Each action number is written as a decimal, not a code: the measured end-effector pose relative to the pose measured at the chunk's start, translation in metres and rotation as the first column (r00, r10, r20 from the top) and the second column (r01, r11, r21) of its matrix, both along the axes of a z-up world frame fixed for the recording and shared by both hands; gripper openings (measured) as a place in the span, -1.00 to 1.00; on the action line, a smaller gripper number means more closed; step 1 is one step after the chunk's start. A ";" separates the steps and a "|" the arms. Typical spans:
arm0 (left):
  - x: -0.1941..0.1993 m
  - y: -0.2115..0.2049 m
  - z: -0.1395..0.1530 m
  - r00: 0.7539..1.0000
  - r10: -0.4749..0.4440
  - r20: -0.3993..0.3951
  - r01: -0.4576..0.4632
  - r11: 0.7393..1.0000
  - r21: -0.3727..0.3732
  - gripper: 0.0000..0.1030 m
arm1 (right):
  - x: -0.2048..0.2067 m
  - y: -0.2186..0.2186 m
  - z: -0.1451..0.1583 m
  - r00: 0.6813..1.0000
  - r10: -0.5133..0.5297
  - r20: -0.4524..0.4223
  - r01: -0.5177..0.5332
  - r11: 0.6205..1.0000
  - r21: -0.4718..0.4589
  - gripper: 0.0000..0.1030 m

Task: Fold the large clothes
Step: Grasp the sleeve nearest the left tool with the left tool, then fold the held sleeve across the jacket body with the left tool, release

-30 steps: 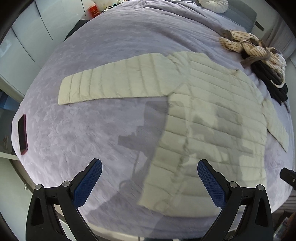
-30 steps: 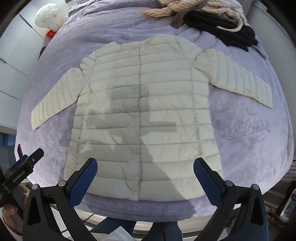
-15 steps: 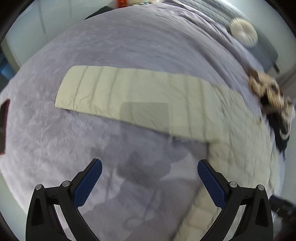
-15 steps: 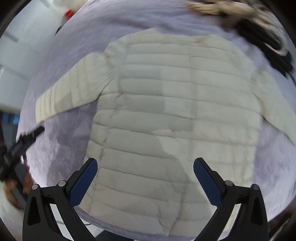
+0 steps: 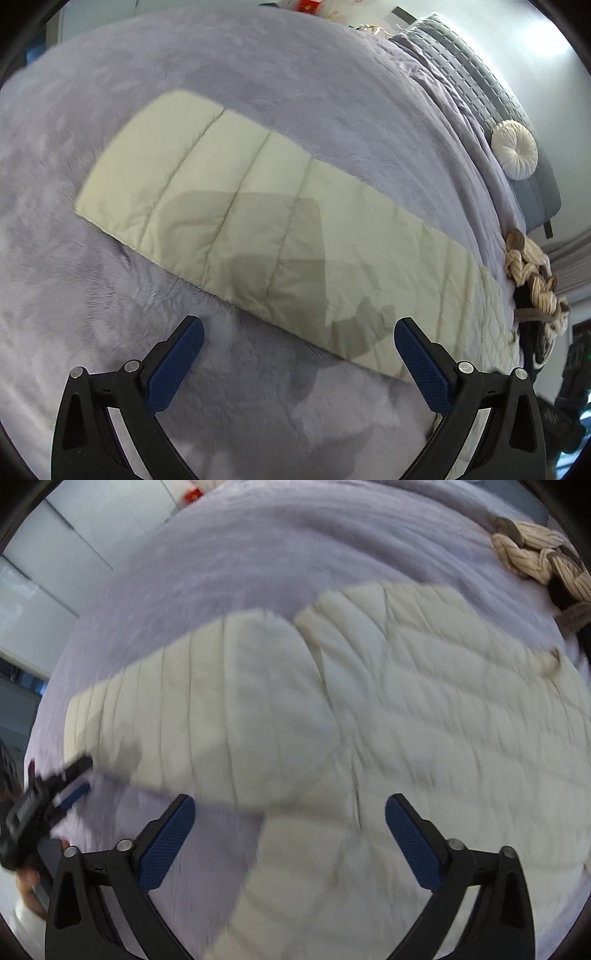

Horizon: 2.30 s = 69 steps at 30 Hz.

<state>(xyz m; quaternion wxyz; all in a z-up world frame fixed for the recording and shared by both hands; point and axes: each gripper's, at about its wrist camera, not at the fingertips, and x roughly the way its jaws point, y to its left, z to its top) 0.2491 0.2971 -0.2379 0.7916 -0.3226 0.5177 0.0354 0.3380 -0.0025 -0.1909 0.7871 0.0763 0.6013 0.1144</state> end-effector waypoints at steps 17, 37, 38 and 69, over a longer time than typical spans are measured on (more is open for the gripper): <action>0.038 0.004 -0.008 0.993 0.037 0.114 -0.028 0.996 -0.082 -0.88 | -0.088 -0.057 -0.017 0.996 -0.056 -0.065 0.066 0.985 0.159 -0.61; 0.048 -0.249 0.127 0.749 -0.561 0.353 0.555 0.822 0.129 -0.88 | -0.224 -0.242 0.058 0.957 -0.285 -0.054 0.290 0.937 0.196 -0.61; 0.048 -0.266 0.122 0.736 -0.590 0.332 0.577 0.803 0.147 -0.88 | -0.209 -0.252 0.053 0.949 -0.310 -0.059 0.316 0.930 0.188 -0.61; -0.031 -0.308 0.105 0.710 -0.700 0.083 0.573 0.642 0.510 0.68 | -0.171 -0.260 0.071 0.944 -0.327 0.039 0.324 0.944 0.055 0.61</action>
